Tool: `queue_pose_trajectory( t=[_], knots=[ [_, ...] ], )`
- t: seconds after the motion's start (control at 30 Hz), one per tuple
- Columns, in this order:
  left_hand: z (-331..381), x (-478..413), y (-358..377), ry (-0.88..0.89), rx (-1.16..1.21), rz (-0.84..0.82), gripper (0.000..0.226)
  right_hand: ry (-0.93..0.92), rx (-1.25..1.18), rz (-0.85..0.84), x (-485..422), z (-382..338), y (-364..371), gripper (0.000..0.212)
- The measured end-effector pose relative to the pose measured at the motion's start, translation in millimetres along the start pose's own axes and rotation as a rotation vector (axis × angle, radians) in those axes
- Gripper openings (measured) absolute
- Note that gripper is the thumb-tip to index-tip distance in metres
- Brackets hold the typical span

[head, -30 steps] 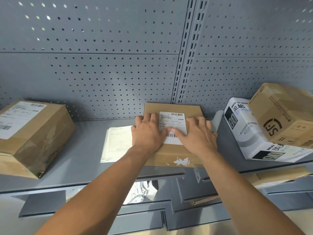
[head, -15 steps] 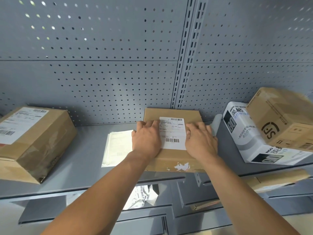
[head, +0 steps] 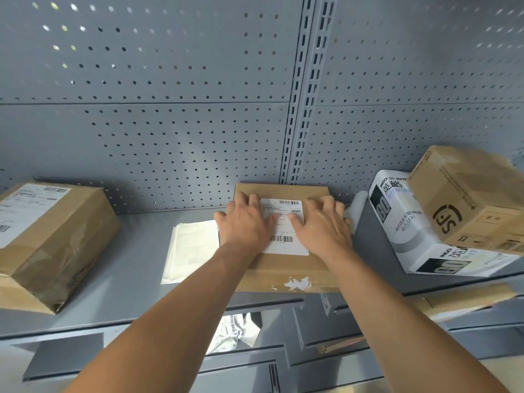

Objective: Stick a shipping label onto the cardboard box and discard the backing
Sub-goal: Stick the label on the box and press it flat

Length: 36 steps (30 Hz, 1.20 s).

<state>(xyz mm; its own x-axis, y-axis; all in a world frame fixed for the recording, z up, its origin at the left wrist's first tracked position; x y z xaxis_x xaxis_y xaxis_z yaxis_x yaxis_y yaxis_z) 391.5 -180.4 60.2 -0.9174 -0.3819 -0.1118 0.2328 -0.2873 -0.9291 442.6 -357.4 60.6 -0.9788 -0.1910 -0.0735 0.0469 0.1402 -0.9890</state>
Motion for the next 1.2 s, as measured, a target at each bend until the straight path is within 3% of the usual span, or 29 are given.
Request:
queue_pose_trajectory(
  t=[0.13,0.3,0.37,0.5,0.6,0.73,0.9,1.1,1.2],
  knots=[
    [-2.7,-0.4,0.4,0.000,0.062,0.007,0.035,-0.002,-0.051,0.009,-0.2,2.7,0.4,0.047],
    [-5.0,-0.4,-0.7,-0.013,0.102,-0.020,0.048,0.007,-0.079,0.027,-1.6,5.6,0.2,0.046],
    [-4.3,-0.1,-1.2,-0.005,0.112,-0.014,0.039,0.015,-0.082,0.031,-0.9,5.2,-0.7,0.053],
    [-1.9,-1.4,2.7,0.010,0.028,-0.022,0.065,0.011,-0.023,0.007,-1.3,2.2,1.4,0.084],
    [-2.1,-1.8,2.1,0.016,0.014,0.005,0.065,0.023,-0.029,0.004,-2.1,3.1,1.7,0.090],
    [-2.7,-2.3,2.4,0.007,0.038,-0.007,0.061,0.023,-0.035,0.004,-2.0,2.8,0.8,0.080],
    [-5.0,-3.9,3.3,-0.006,0.091,-0.011,0.042,0.032,-0.088,0.025,-2.5,5.9,-2.2,0.052],
    [-5.0,-3.2,4.4,-0.010,0.084,-0.014,0.066,0.049,-0.108,0.075,-3.5,10.1,-3.3,0.041],
    [-3.5,-2.6,3.8,0.002,0.047,-0.021,0.066,0.042,-0.094,0.091,-3.7,10.2,-4.5,0.040]
  ],
)
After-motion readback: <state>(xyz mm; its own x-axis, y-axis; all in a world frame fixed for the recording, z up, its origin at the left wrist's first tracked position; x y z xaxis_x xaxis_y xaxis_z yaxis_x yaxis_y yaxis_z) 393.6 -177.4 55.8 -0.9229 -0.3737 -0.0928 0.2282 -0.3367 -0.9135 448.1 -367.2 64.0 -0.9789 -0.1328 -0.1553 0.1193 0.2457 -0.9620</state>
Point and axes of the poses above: each hand's wrist, its own x-axis away from the middle knuckle, its own y-axis out of the palm, z = x × y, the point moved 9 cm from there along -x, towards the middle knuckle, and after that the axes turned 4 degrees about x, right-handed, at the moved point
